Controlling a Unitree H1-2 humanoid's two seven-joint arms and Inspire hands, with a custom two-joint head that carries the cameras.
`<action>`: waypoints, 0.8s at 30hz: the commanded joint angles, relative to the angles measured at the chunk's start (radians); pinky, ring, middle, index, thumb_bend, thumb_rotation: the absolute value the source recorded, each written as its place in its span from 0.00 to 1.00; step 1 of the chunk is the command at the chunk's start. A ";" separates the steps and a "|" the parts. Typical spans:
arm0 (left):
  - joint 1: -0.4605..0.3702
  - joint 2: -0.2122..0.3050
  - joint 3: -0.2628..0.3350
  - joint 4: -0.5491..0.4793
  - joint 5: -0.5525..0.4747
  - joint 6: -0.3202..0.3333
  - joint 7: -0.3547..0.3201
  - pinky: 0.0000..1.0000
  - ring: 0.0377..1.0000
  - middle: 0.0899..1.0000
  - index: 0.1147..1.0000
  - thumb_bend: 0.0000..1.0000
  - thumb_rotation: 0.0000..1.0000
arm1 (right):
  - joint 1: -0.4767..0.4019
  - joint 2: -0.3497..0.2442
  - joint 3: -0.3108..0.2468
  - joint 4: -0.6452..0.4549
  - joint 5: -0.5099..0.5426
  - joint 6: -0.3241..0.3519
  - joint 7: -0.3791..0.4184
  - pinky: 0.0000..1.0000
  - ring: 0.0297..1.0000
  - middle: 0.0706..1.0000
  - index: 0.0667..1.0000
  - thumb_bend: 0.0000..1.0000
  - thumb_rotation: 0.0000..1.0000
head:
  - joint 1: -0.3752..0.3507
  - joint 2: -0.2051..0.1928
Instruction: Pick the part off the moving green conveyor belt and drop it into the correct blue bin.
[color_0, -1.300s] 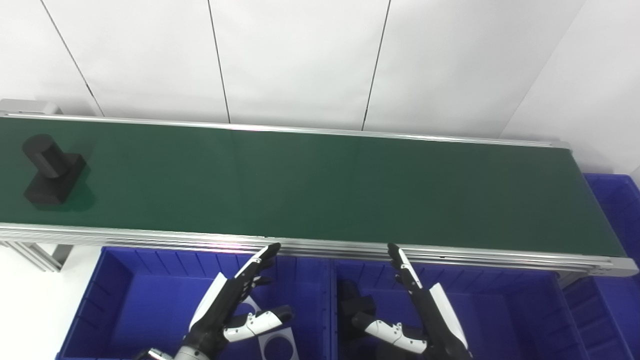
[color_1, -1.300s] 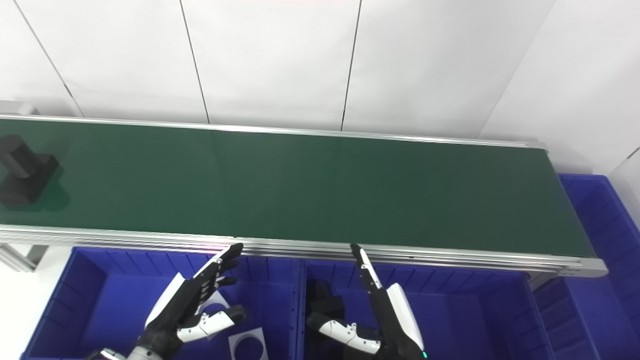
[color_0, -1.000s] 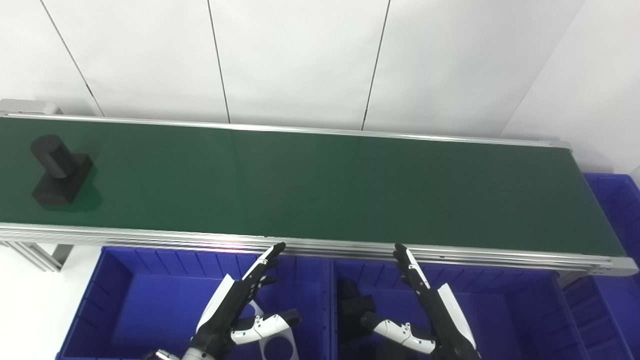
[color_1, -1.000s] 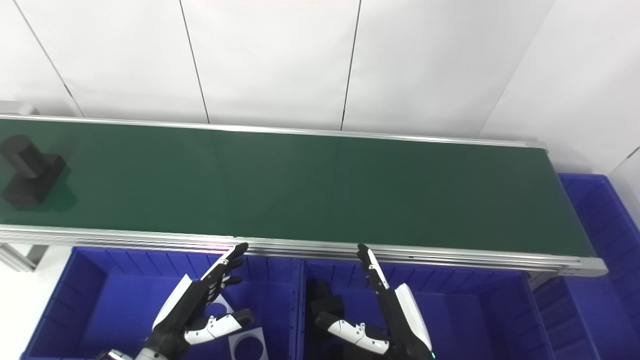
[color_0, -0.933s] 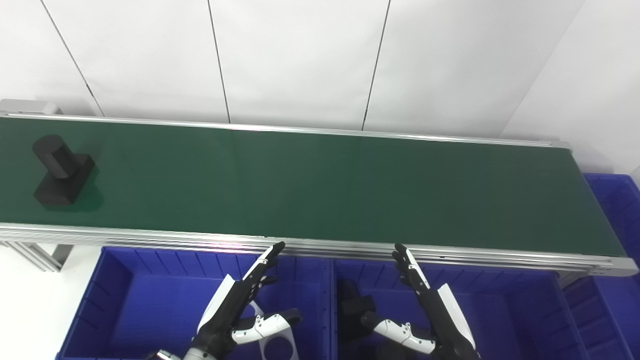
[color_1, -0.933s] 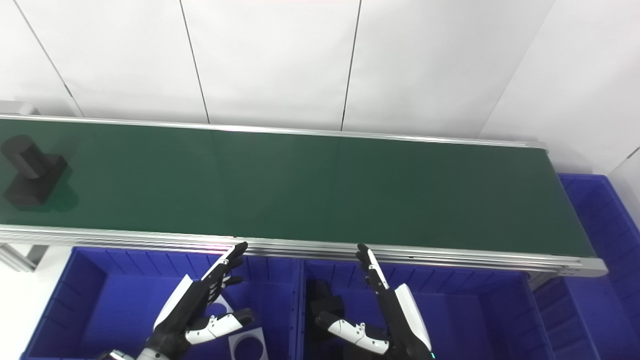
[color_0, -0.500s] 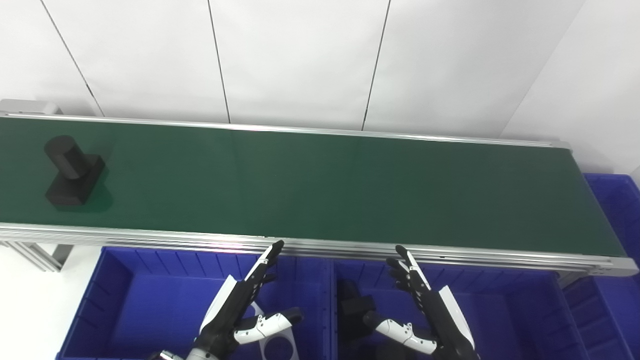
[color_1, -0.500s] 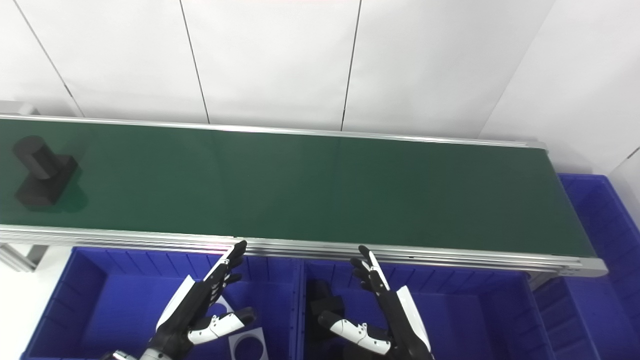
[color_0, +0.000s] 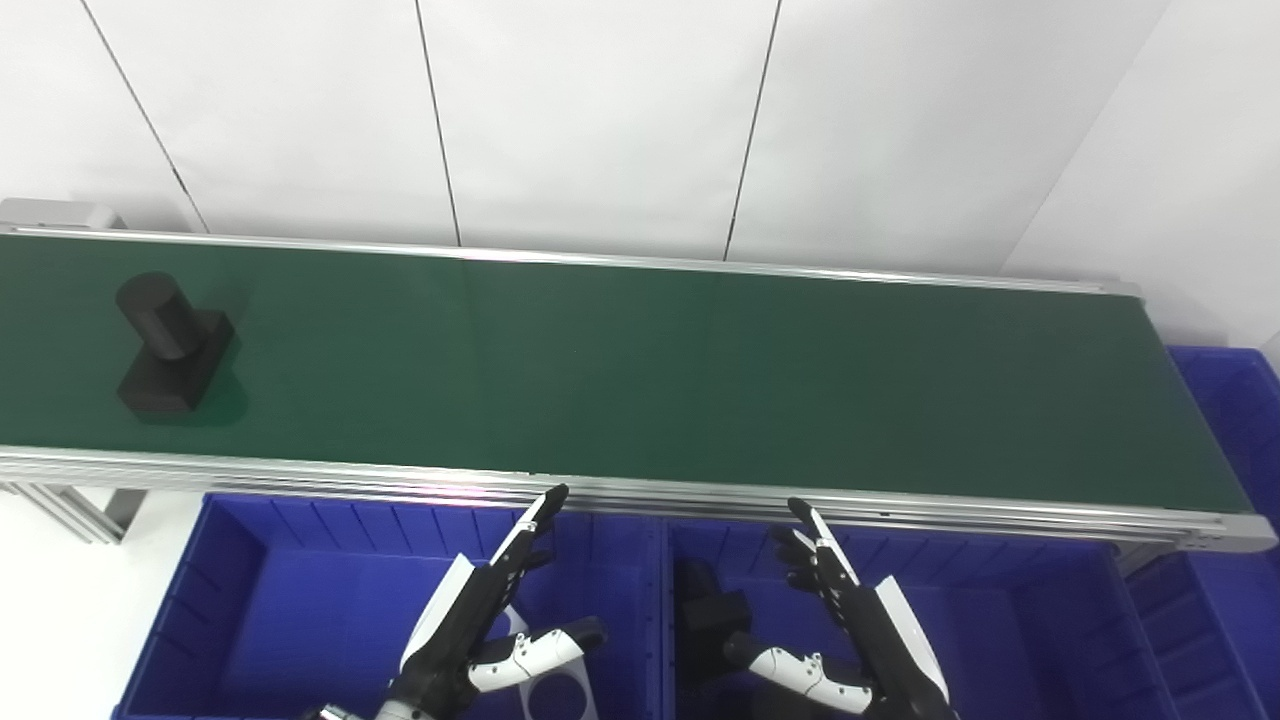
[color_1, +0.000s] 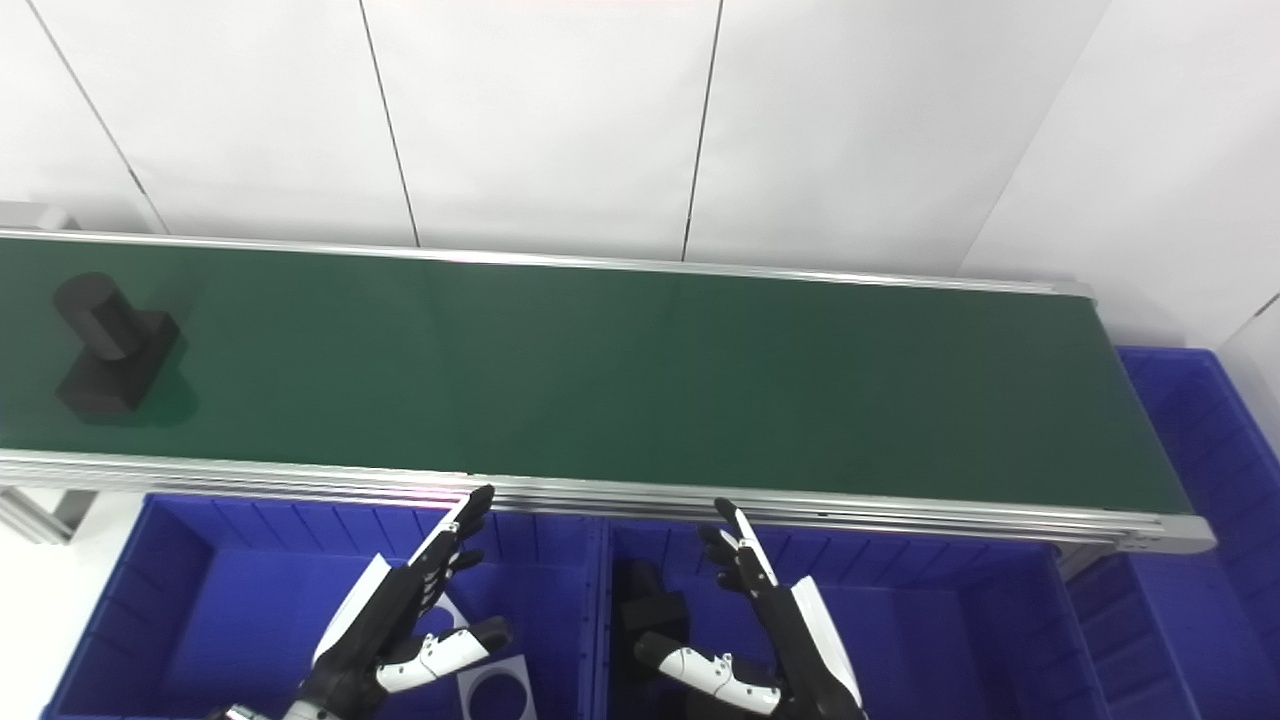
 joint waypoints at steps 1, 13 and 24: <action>-0.005 -0.001 -0.001 -0.009 -0.001 -0.048 0.014 0.90 0.99 1.00 0.97 0.81 0.65 | -0.009 -0.001 0.002 -0.017 0.002 -0.062 -0.011 0.88 0.90 0.91 1.00 0.69 0.48 | 0.000 -0.004; -0.004 0.001 -0.005 0.008 -0.007 -0.062 0.010 0.90 0.98 0.99 0.96 0.81 0.65 | -0.005 -0.009 0.003 -0.017 -0.025 -0.060 -0.022 0.89 0.94 0.99 0.99 0.68 0.48 | 0.021 -0.015; -0.008 0.003 -0.006 0.006 -0.001 -0.059 0.011 0.90 0.98 0.99 0.96 0.82 0.67 | -0.009 -0.009 0.004 -0.024 -0.042 -0.037 -0.018 0.85 0.93 0.98 0.96 0.69 0.51 | 0.011 -0.009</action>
